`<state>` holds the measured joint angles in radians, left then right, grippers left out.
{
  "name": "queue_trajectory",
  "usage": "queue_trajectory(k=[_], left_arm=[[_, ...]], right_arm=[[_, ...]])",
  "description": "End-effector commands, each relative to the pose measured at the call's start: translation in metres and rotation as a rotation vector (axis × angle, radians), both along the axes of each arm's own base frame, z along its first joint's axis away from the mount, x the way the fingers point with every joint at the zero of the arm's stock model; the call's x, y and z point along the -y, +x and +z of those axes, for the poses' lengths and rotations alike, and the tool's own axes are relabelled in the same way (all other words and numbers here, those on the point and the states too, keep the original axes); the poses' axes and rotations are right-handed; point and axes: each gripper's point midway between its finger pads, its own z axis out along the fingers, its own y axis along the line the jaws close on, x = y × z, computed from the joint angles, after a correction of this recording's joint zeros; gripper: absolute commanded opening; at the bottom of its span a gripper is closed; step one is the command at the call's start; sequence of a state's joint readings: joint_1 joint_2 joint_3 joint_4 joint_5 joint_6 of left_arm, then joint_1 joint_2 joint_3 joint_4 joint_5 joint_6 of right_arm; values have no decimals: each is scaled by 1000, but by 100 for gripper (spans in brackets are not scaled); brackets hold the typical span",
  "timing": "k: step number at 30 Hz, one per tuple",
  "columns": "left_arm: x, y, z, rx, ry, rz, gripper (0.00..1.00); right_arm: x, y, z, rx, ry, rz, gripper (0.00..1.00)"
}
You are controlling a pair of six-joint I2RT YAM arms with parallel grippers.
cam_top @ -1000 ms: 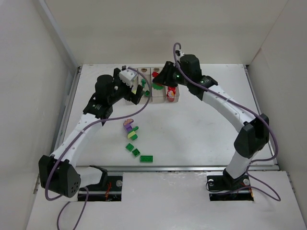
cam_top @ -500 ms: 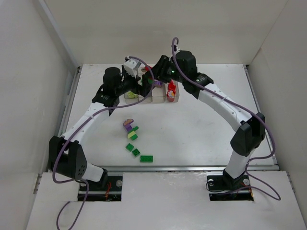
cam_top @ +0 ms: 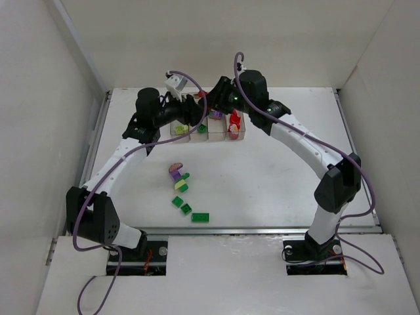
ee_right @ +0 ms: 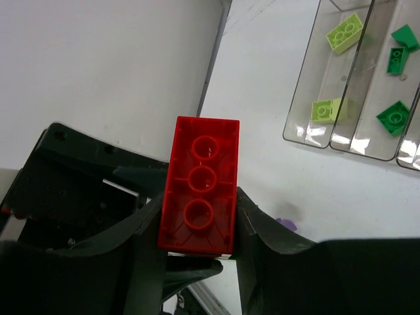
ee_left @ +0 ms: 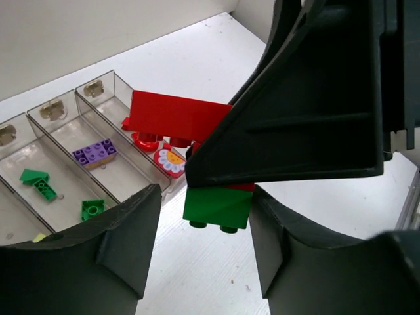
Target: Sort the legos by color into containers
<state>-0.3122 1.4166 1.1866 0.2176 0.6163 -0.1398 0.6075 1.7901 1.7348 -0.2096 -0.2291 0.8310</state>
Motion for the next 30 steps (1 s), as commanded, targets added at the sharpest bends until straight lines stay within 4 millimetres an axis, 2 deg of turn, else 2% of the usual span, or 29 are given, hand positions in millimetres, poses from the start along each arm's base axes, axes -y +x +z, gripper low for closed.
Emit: queue_trajectory(k=[1,3,5,6,8,9,11,13,14,17,18,19,21,22,24,25,27,28,29,30], left_arm=[[5,-4,26,71,-30,-39,50],[7,-8,24,60,-29,-62,46],[6,-7,24,67,-24,-63,37],[6,-7,24,67,-24,-63,22],[10,-10,19,58,-21,-72,6],[10,-10,17,49,-19,-72,0],[8,-10,11,42,4,-65,0],[4,-13,0,26,43,-60,0],[2,-15,-9,9,61,-63,0],[-1,-16,-31,-44,118,-64,0],[-1,-14,-47,-81,137,-68,0],[0,-11,-45,-76,145,-71,0],[0,-7,-57,-105,171,-78,0],[1,-5,-59,-114,174,-79,0],[0,4,-57,-95,196,-65,0],[-4,16,-62,-94,220,-25,0],[-10,38,-62,-60,248,53,0],[-13,54,-77,-80,271,93,0],[-16,65,-81,-75,292,122,0],[-20,81,-75,-47,313,168,0]], right_arm=[[-1,0,36,85,55,-1,0],[-1,0,32,78,50,-1,0],[1,-2,37,85,55,-1,0],[1,-2,37,85,55,-1,0],[1,-2,32,78,50,-1,0],[3,-2,37,87,53,-13,0],[16,9,27,65,44,-53,0],[31,20,32,76,43,-105,0],[46,32,31,78,40,-149,0],[71,55,36,123,14,-217,0],[72,59,38,137,7,-227,0],[79,68,30,140,-20,-249,0],[85,77,36,159,-22,-269,0],[89,86,28,155,-38,-280,0],[93,95,22,154,-50,-290,0],[95,104,17,155,-62,-296,0],[92,108,11,165,-82,-277,0],[90,110,11,174,-89,-262,0],[87,111,2,174,-108,-244,0],[87,111,2,180,-115,-242,0]])
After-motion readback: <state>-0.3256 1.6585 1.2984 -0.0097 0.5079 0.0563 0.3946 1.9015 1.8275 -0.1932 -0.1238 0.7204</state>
